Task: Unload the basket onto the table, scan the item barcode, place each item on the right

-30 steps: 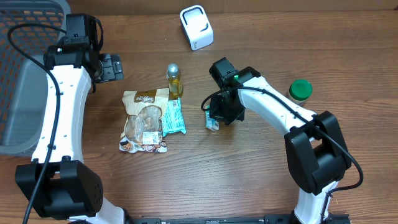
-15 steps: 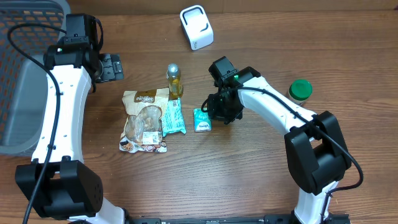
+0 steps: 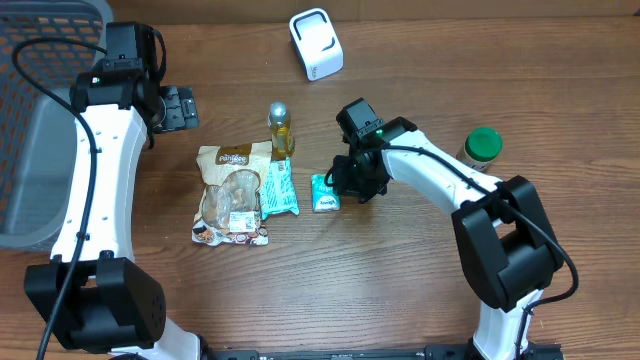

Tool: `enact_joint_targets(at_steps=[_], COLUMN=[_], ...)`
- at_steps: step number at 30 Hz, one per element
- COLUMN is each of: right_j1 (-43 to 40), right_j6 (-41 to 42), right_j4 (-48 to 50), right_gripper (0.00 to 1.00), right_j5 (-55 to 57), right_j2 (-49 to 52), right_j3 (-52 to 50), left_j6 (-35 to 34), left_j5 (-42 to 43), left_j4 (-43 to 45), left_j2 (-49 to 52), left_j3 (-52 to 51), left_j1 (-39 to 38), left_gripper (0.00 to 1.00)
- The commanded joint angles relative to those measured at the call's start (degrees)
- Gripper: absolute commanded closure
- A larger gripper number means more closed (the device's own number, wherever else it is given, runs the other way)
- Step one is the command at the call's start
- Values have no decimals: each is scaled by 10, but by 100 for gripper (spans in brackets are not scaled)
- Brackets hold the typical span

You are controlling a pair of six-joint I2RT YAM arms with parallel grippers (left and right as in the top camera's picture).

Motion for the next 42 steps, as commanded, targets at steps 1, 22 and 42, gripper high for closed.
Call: enact_joint_targets(at_steps=[1,22,42], right_j1=[2,2,2], right_j6=[-5,-12,-13], right_j4=[12,78,98], right_gripper=[74,74,67], right_j5=[-19,-67,-67], right_j2=[4,4,4], right_j3=[-12,-58,-66], left_j6=[9,9,9], left_j5=[1,1,1], left_j4=[1,1,1], left_j2=[-7,-7,-7], left_j3=[12,12,12], left_j1=[5,6,5], left_gripper=[1,1,0])
